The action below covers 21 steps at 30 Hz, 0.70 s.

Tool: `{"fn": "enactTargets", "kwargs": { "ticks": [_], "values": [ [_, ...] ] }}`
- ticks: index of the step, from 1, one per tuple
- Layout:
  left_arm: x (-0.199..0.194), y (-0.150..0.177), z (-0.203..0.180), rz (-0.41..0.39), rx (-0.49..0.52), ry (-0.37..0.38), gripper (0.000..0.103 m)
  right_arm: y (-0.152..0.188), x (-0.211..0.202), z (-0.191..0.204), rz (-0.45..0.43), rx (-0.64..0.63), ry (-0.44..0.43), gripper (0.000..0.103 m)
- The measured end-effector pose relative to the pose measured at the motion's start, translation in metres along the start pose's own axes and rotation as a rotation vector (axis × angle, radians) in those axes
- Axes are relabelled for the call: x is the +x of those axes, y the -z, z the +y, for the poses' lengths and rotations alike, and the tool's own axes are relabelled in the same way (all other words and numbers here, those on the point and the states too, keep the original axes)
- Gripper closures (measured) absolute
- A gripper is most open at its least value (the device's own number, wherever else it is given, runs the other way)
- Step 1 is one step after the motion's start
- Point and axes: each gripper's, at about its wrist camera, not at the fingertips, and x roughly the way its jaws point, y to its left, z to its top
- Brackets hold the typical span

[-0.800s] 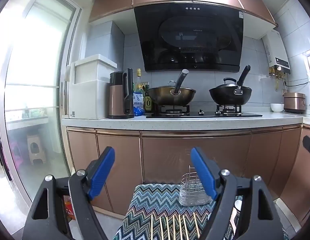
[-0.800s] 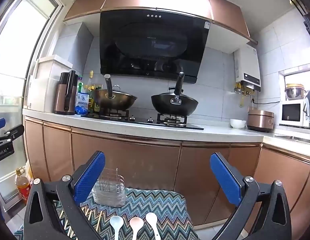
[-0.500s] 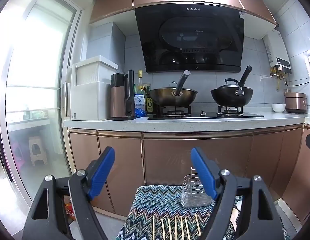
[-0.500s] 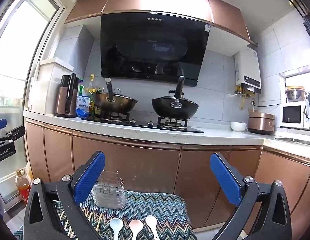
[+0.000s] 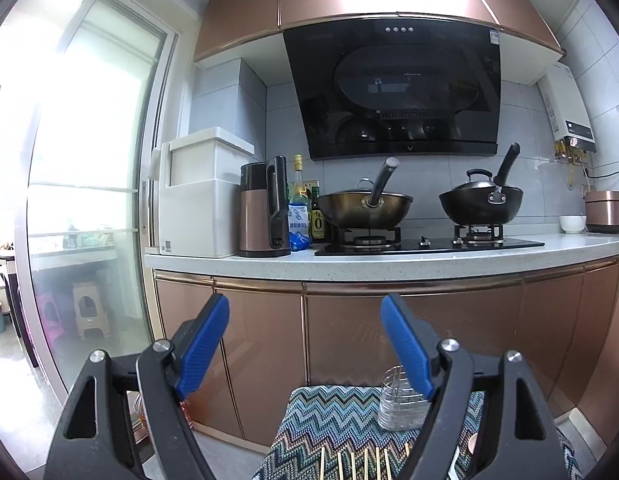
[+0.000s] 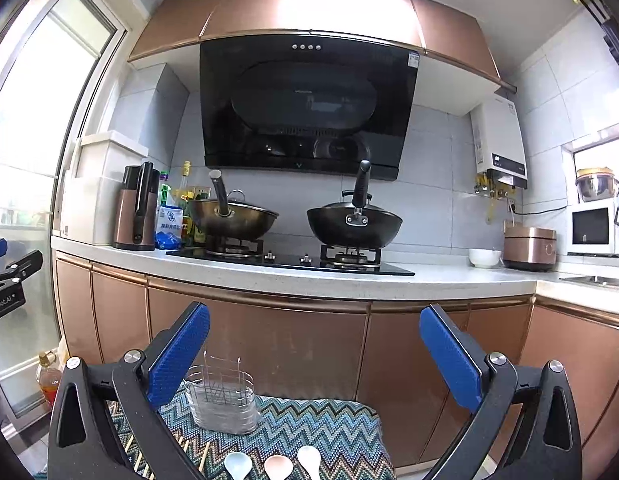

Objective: Organize utensils
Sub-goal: 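Lower both tools toward the chopsticks and spoons on the cloth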

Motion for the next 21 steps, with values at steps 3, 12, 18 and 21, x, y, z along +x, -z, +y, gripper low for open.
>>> {"fn": "enactTargets", "kwargs": {
  "ticks": [3, 12, 18, 21],
  "values": [
    [0.004, 0.001, -0.003, 0.005, 0.005, -0.002, 0.025, 0.003, 0.006, -0.003, 0.021, -0.006, 0.001, 0.0],
    [0.037, 0.01, -0.01, 0.073, 0.02, 0.018, 0.024, 0.012, 0.03, 0.0, 0.096, -0.052, -0.017, 0.0],
    [0.075, 0.033, -0.011, 0.192, 0.016, 0.041, 0.024, 0.032, 0.057, 0.003, 0.196, -0.046, -0.052, 0.001],
    [0.096, 0.048, -0.013, 0.263, 0.013, 0.071, 0.024, 0.045, 0.075, 0.0, 0.261, -0.039, -0.081, 0.005]
  ]
}}
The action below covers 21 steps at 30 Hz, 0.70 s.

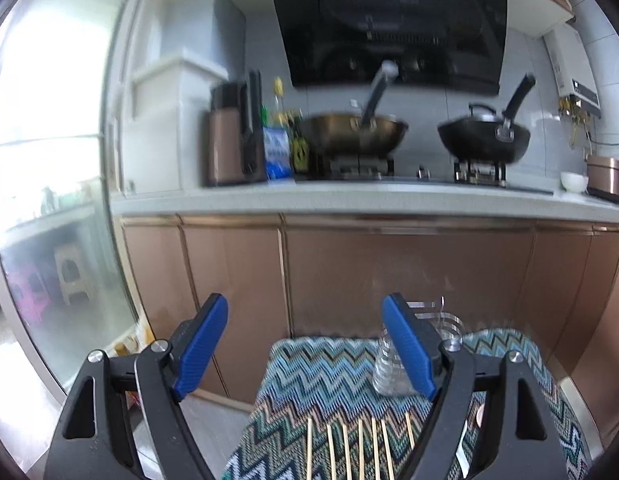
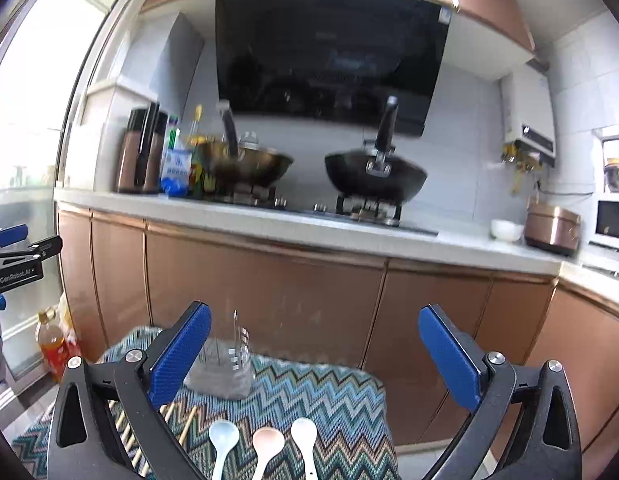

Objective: Organize utensils
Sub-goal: 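Lower both tools toward the chopsticks and spoons on the cloth, then grasp a bamboo chopstick with the left tool while the right tool grasps the pink spoon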

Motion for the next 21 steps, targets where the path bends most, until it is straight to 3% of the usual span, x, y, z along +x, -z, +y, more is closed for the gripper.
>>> {"fn": "enactTargets", "kwargs": {
  "ticks": [3, 9, 13, 15, 17, 21],
  "values": [
    [0.026, 0.01, 0.002, 0.081, -0.009, 0.048, 0.024, 0.01, 0.021, -0.005, 0.04, 0.006, -0.047, 0.012],
    [0.077, 0.04, 0.011, 0.293, -0.023, 0.172, 0.025, 0.039, 0.073, -0.016, 0.216, -0.001, -0.174, 0.03],
    [0.109, 0.067, 0.014, 0.48, -0.054, 0.276, 0.026, 0.068, 0.109, -0.017, 0.346, 0.031, -0.3, 0.055],
    [0.124, 0.082, 0.011, 0.569, -0.067, 0.305, 0.028, 0.083, 0.125, -0.017, 0.409, 0.05, -0.354, 0.062],
    [0.141, 0.096, 0.008, 0.648, -0.077, 0.321, 0.041, 0.098, 0.142, -0.016, 0.472, 0.073, -0.419, 0.069],
    [0.17, 0.126, 0.0, 0.782, -0.09, 0.338, 0.057, 0.118, 0.167, -0.011, 0.586, 0.114, -0.534, 0.074]
  ]
}}
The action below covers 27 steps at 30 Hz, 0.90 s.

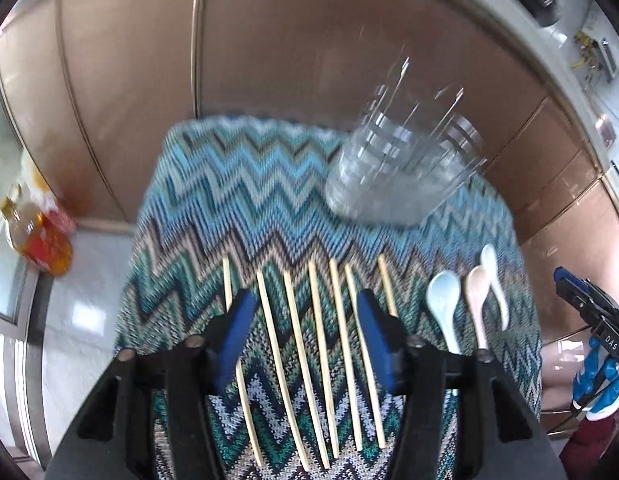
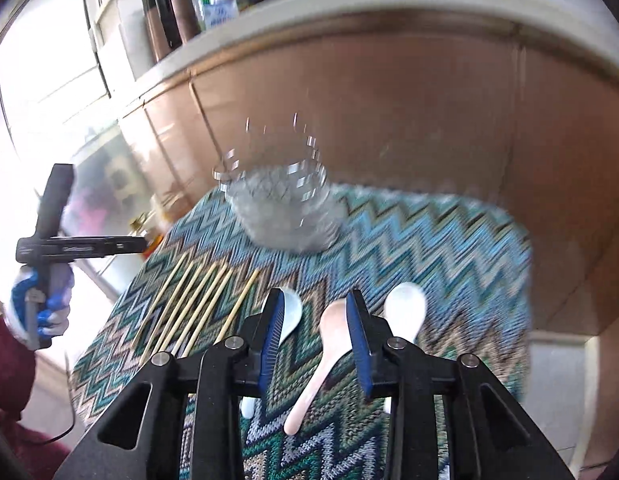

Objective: Organize utensils
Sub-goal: 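Grasp a bamboo chopstick with the left tool while the right tool grasps the pink spoon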

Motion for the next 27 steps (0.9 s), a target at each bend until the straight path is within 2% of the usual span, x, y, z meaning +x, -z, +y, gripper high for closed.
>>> {"fn": "enactTargets", "kwargs": {
  "ticks": [2, 6, 16, 24, 27],
  "values": [
    [0.016, 0.0, 0.003, 0.049, -0.016, 0.0, 0.062, 0.002, 0.019, -0.006, 0.063, -0.004, -0.021, 0.076],
    [0.037, -0.001, 0.009, 0.1, -0.028, -0.026, 0.063, 0.009, 0.05, -0.025, 0.156, 0.001, -0.004, 0.076],
    [0.06, -0.01, 0.016, 0.168, -0.031, -0.057, 0.066, 0.004, 0.093, -0.05, 0.241, -0.045, -0.031, 0.076],
    [0.079, -0.015, 0.02, 0.231, -0.037, -0.078, 0.073, 0.0, 0.118, -0.058, 0.287, -0.062, -0.081, 0.076],
    [0.084, -0.017, 0.022, 0.249, -0.04, -0.091, 0.08, -0.001, 0.131, -0.055, 0.304, -0.077, -0.091, 0.08]
  ]
}}
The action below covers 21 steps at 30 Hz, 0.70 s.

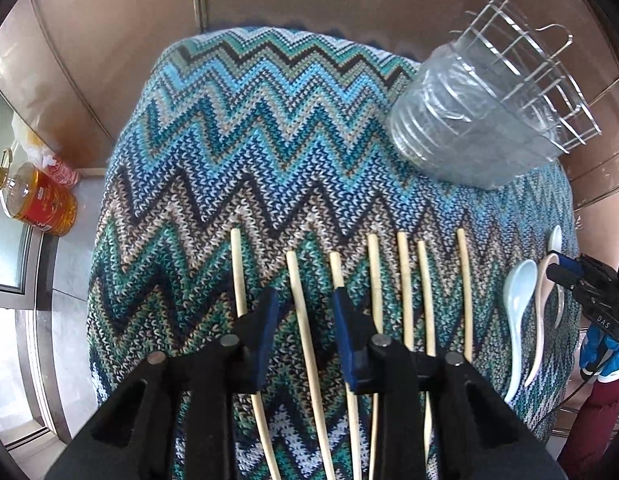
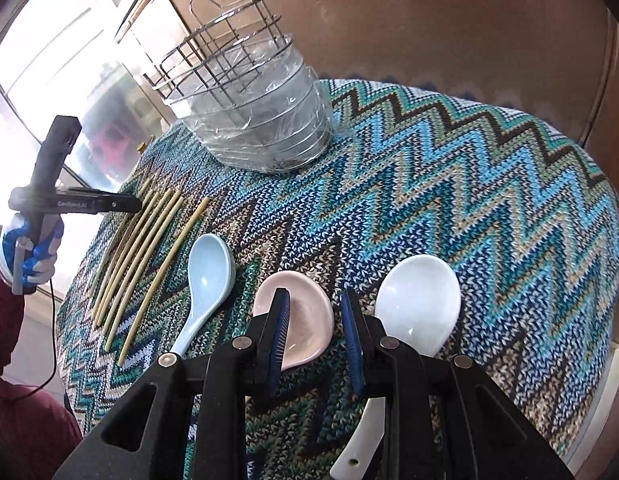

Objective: Organize utensils
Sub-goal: 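Grasp a bamboo chopstick with the left tool while the right tool grasps the pink spoon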

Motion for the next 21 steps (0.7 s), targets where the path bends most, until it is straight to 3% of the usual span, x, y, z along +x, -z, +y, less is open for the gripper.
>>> {"fn": "enactTargets", "kwargs": {
  "ticks": [8, 13, 17, 21],
  "values": [
    [0.013, -0.005, 0.0, 0.047, 0.001, -0.028, 0.088, -0.009, 0.016, 0.001, 0.032, -0.03, -0.064, 0.092],
    [0.016, -0.008, -0.001, 0.044, -0.019, -0.042, 0.097, -0.01, 0.011, -0.006, 0.02, -0.076, -0.082, 0.094],
    [0.01, -0.001, 0.003, 0.011, -0.044, -0.035, 0.099, -0.008, -0.006, 0.007, -0.022, -0.113, -0.044, 0.095],
    [-0.012, 0.011, 0.005, -0.073, -0.049, -0.031, 0.099, 0.0, -0.033, 0.028, -0.086, -0.139, 0.002, 0.095]
  ]
}}
